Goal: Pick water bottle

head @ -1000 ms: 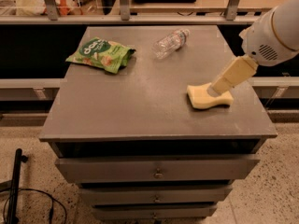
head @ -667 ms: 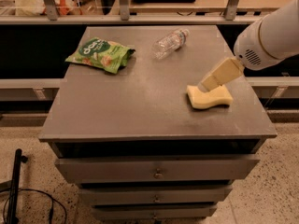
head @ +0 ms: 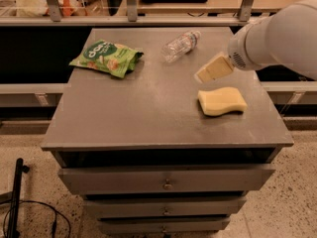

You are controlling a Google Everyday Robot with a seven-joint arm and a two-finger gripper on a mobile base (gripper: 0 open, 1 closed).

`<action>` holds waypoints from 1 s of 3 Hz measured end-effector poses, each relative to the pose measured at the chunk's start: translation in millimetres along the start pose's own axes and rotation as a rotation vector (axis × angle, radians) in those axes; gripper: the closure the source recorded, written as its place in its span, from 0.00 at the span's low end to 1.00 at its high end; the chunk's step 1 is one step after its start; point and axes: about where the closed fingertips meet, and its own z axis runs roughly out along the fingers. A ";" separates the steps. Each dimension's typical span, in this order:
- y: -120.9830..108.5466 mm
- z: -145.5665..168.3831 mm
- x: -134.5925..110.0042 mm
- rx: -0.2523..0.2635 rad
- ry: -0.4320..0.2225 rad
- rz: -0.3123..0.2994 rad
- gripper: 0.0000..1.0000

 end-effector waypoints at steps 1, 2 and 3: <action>-13.7 5.6 -8.6 0.066 -0.066 0.100 0.00; -14.1 4.7 -12.9 0.067 -0.084 0.191 0.00; -12.9 4.5 -13.8 0.096 -0.085 0.192 0.00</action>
Offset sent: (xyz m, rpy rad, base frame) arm 0.0134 -0.0042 0.0082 0.0741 -0.0754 -0.0668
